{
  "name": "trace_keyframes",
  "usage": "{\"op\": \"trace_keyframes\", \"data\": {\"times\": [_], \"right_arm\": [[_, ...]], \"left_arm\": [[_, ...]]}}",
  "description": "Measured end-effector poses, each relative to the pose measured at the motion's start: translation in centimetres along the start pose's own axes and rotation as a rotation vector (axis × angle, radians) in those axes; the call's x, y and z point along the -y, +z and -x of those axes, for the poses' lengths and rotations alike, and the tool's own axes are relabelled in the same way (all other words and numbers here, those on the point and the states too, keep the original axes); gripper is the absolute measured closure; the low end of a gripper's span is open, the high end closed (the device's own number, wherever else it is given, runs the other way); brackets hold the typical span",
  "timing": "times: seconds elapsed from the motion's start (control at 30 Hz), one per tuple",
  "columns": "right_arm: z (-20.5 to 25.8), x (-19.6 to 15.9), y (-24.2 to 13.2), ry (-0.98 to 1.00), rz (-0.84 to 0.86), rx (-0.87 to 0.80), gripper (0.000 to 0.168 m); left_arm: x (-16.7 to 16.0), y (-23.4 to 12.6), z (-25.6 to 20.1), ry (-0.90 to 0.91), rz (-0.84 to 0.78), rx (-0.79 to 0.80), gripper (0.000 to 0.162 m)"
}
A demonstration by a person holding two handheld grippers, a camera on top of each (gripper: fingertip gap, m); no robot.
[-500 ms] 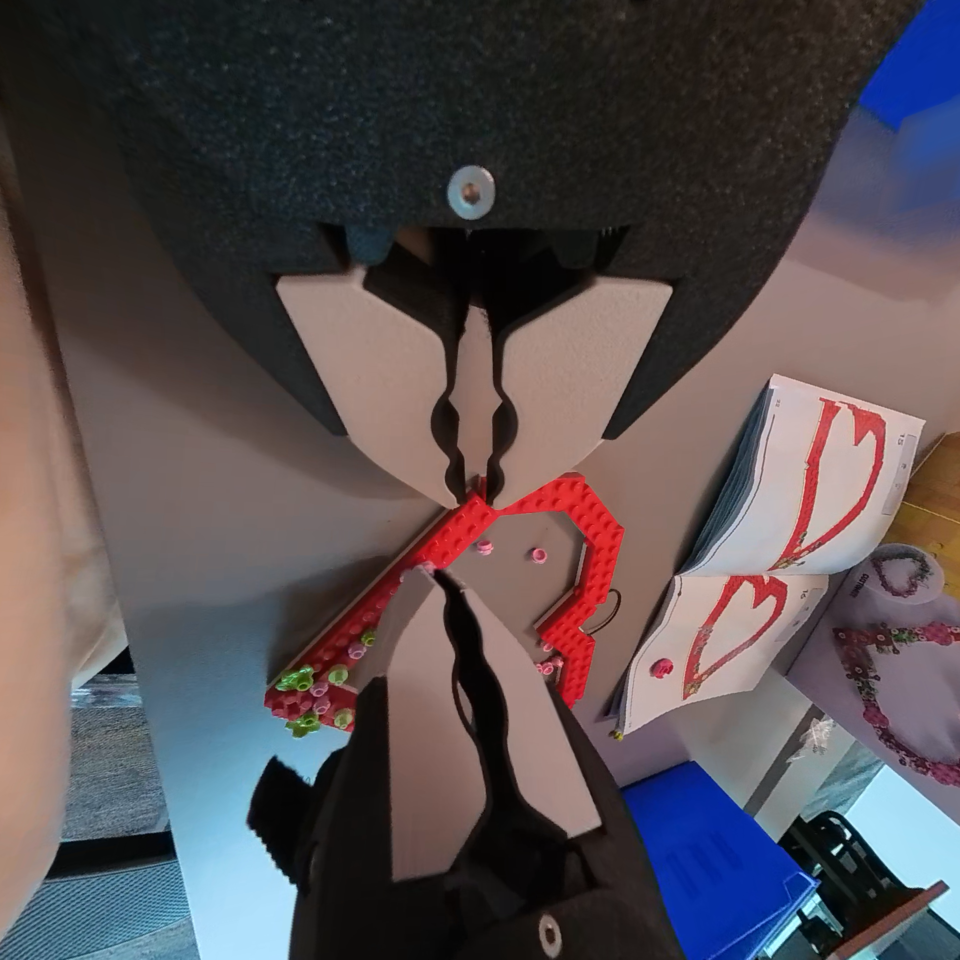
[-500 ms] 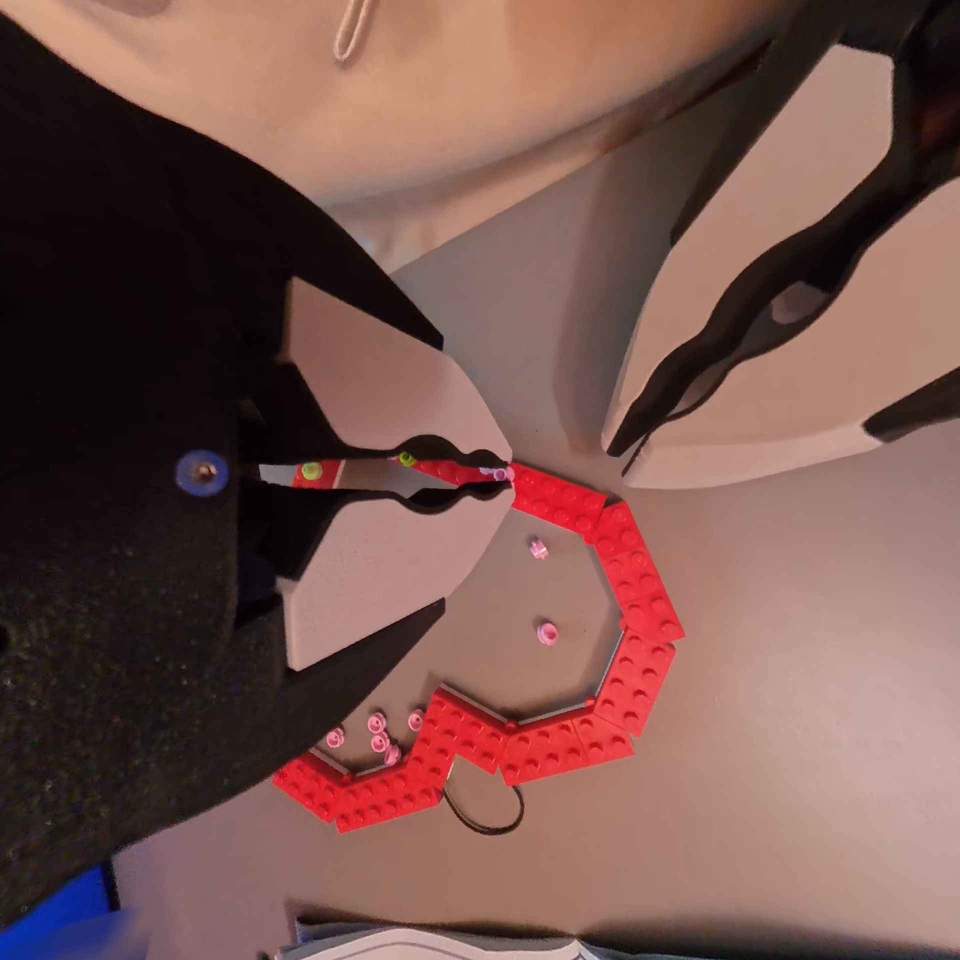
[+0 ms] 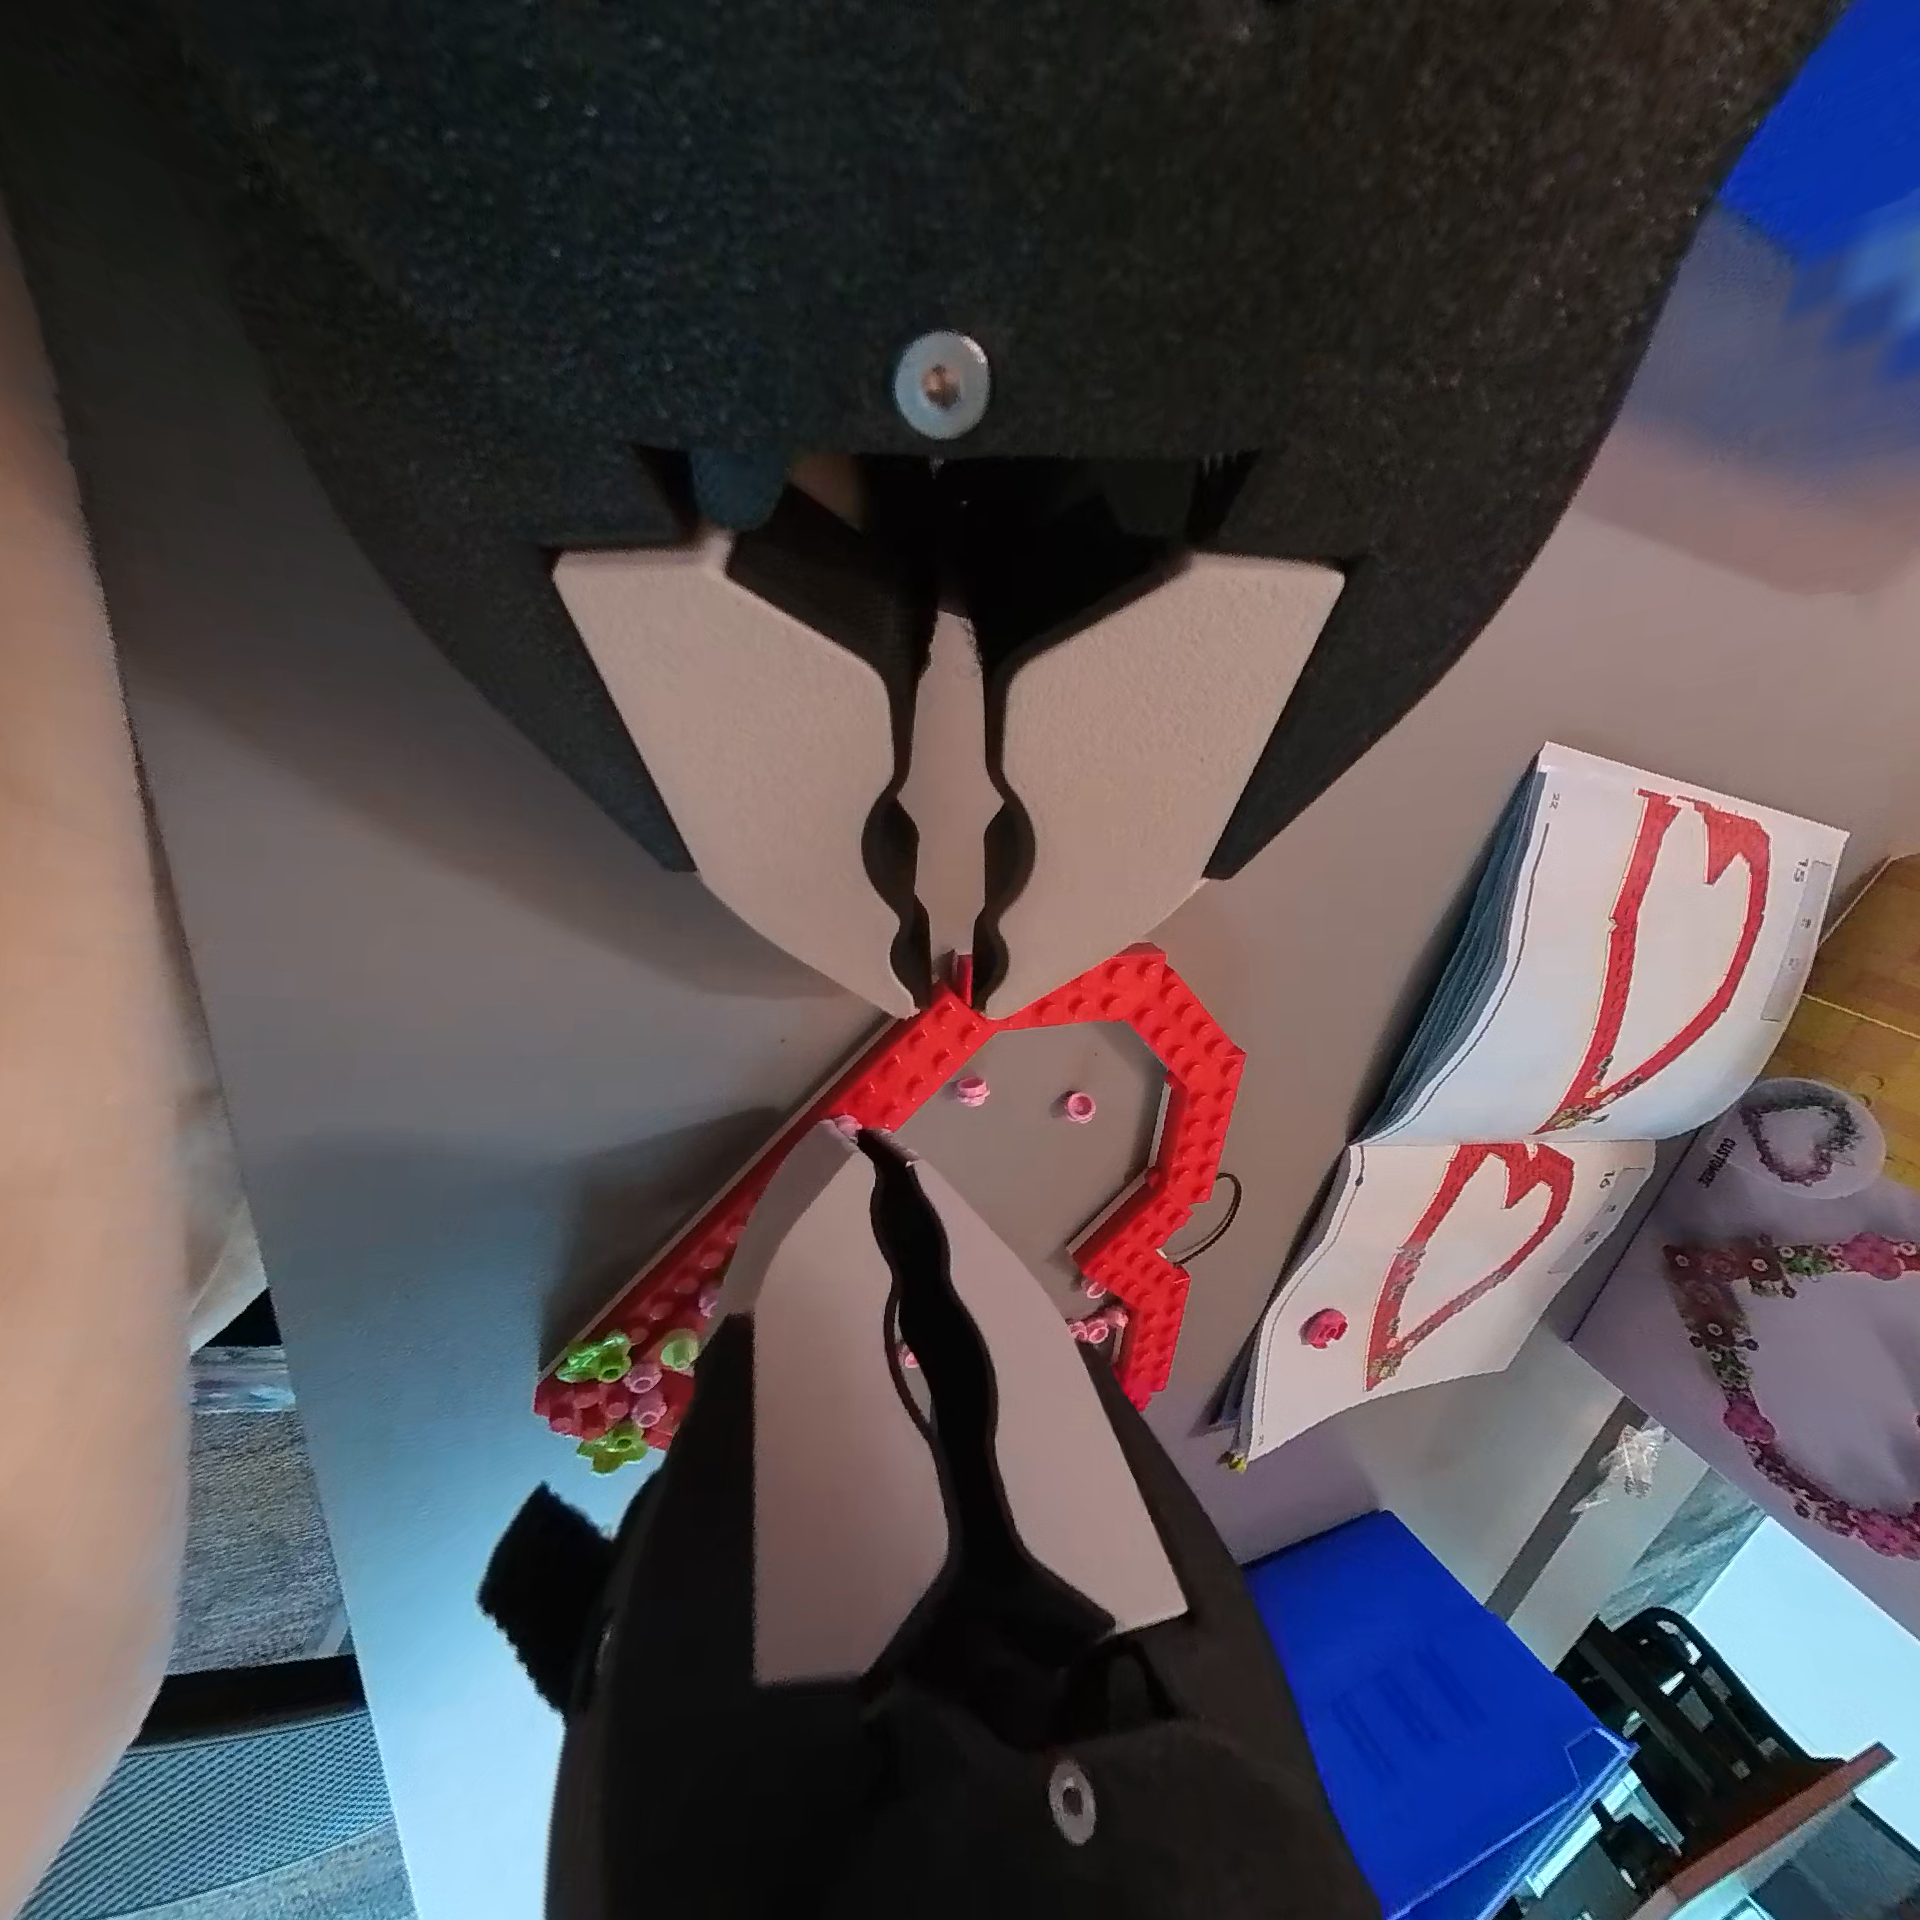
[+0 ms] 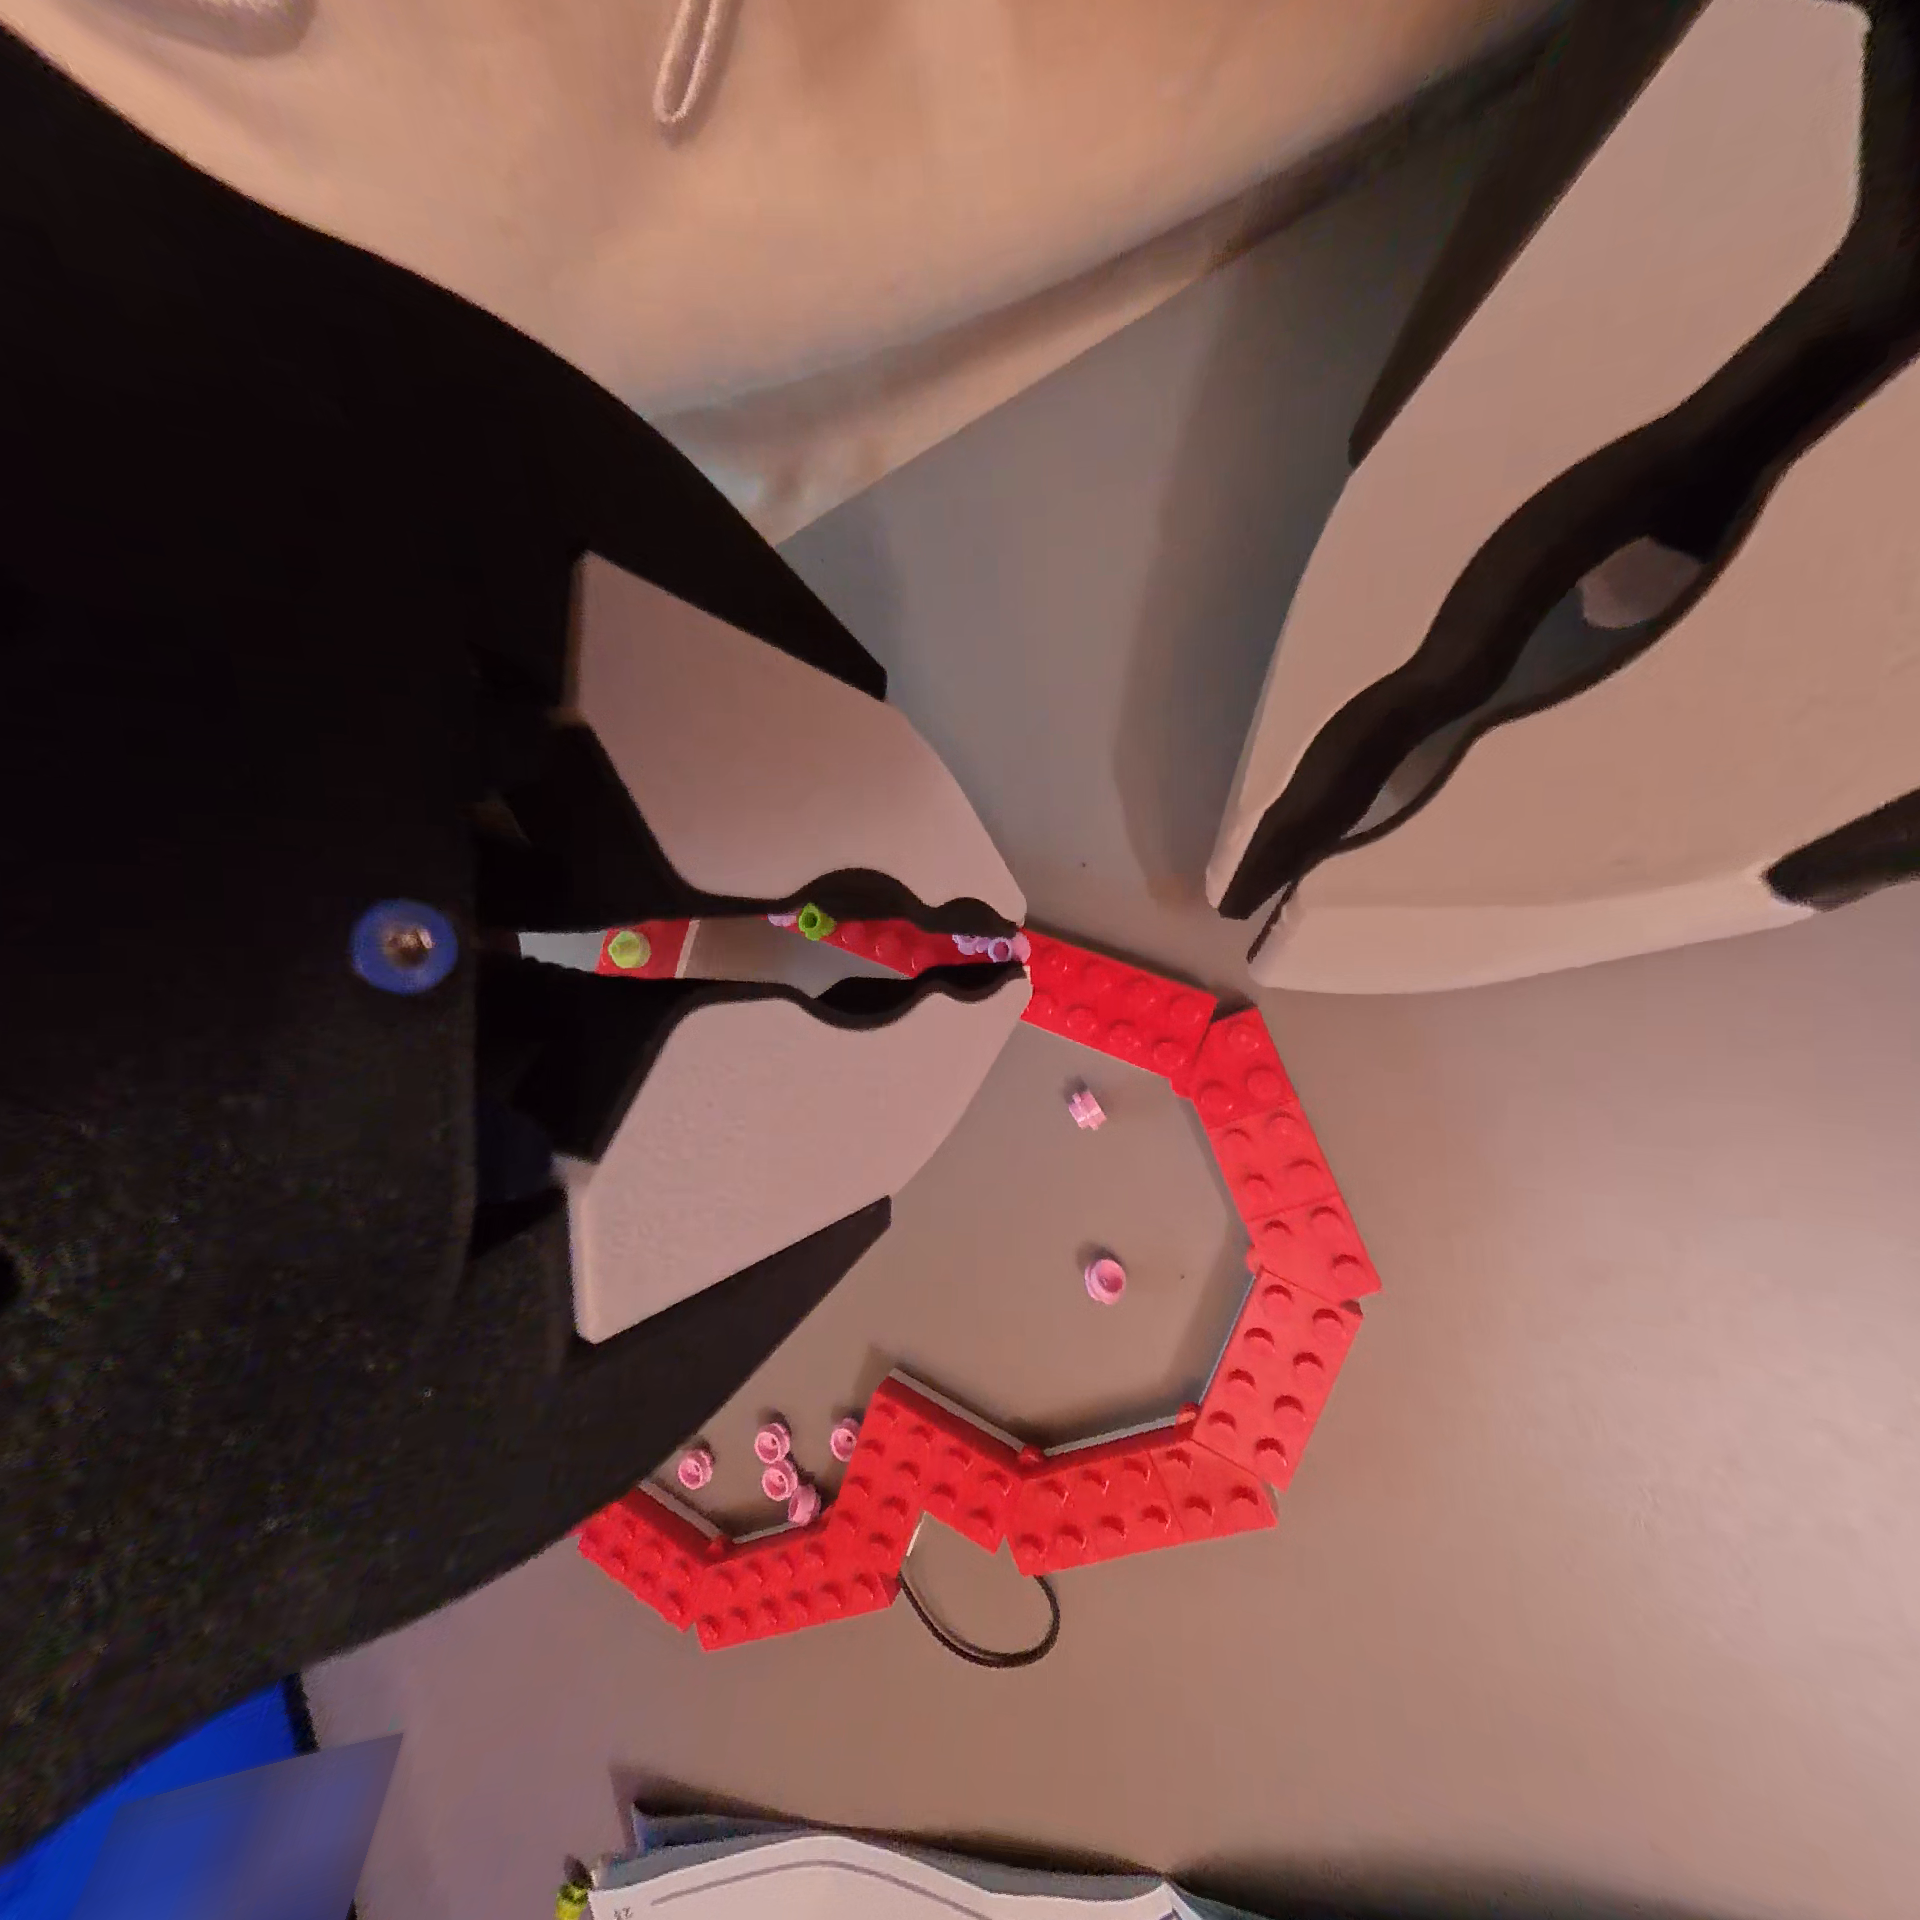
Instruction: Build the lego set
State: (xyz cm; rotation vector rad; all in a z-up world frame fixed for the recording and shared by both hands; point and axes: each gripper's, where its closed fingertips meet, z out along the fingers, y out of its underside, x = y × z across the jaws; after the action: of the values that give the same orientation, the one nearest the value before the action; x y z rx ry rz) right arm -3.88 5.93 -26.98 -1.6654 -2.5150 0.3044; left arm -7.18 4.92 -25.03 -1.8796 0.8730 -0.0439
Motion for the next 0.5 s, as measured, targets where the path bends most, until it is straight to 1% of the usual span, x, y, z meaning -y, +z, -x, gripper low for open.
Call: {"op": "trace_keyframes", "data": {"times": [0.23, 0.33, 0.5], "right_arm": [[-0.06, 0.0, 0.22, -0.005, 0.023, -0.093, 0.163], [-0.09, 0.05, 0.24, 0.026, -0.015, -0.072, 0.163], [-0.12, 0.1, 0.27, 0.023, -0.052, -0.117, 0.162]], "left_arm": [[-0.09, 0.06, -0.07, 0.003, 0.006, -0.004, 0.156], [0.0, 0.0, -0.02, -0.002, -0.002, -0.004, 0.156], [-0.07, 0.05, 0.03, -0.003, 0.004, 0.0, 0.156]]}}
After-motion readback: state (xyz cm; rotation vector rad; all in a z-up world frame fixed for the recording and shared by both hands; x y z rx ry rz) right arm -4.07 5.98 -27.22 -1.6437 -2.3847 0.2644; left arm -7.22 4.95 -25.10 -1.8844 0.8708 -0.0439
